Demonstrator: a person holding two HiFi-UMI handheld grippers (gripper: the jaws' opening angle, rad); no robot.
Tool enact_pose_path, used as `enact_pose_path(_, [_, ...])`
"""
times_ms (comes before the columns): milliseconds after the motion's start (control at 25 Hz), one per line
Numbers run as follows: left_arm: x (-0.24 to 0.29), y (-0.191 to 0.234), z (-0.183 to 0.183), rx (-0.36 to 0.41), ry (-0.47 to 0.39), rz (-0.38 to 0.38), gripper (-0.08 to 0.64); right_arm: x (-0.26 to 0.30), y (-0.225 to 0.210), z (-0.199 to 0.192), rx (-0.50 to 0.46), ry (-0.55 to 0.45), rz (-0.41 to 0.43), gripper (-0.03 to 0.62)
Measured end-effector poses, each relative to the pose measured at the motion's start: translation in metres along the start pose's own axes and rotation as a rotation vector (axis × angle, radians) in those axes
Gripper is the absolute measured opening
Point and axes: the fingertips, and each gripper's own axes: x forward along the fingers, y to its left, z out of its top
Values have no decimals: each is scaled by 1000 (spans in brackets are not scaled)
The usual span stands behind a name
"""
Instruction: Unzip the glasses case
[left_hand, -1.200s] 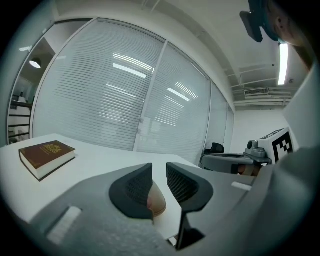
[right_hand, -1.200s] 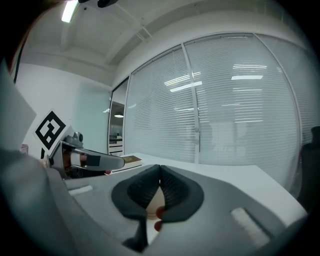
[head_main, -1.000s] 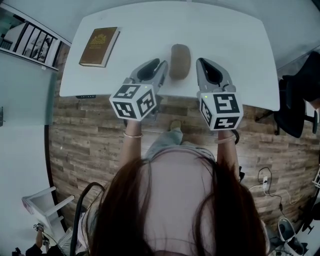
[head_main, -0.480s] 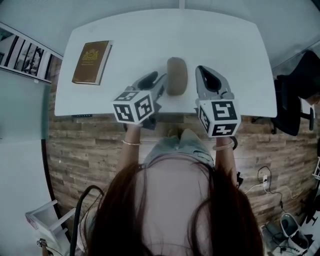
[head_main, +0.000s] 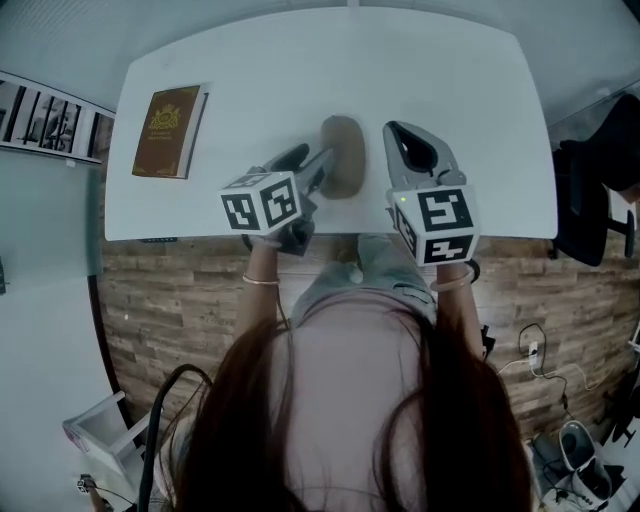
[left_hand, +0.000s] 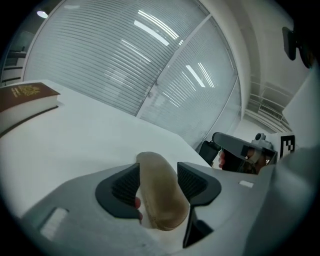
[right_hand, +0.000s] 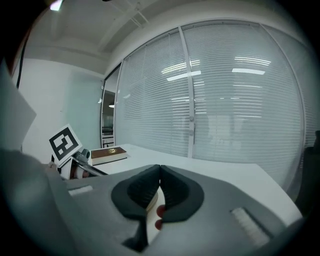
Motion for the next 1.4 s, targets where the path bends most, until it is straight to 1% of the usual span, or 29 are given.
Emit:
enact_pose_path(360, [21, 5, -11, -58, 67, 52, 273, 19, -25, 0, -12, 16, 61, 2])
enact_pose_path(480, [26, 5, -14, -86, 76, 47, 287, 24, -31, 0, -10, 19, 75, 3])
enact_pose_path(680, [31, 1, -17, -111, 89, 45, 308, 32, -36, -3, -4, 22, 91, 2])
enact_pose_path(800, [35, -1, -17, -113, 102, 46, 335, 34, -38, -4, -7, 22, 95, 2])
enact_pose_path(1000, [46, -16, -22, -137, 150, -10, 344, 36, -46, -4, 0, 19, 94, 2])
enact_pose_path(1120, [49, -16, -21, -118, 162, -4, 344, 37, -52, -5, 6, 17, 88, 2])
enact_pose_path(1400, [62, -37, -27, -133, 219, -92, 344, 39, -61, -5, 19, 13, 71, 2])
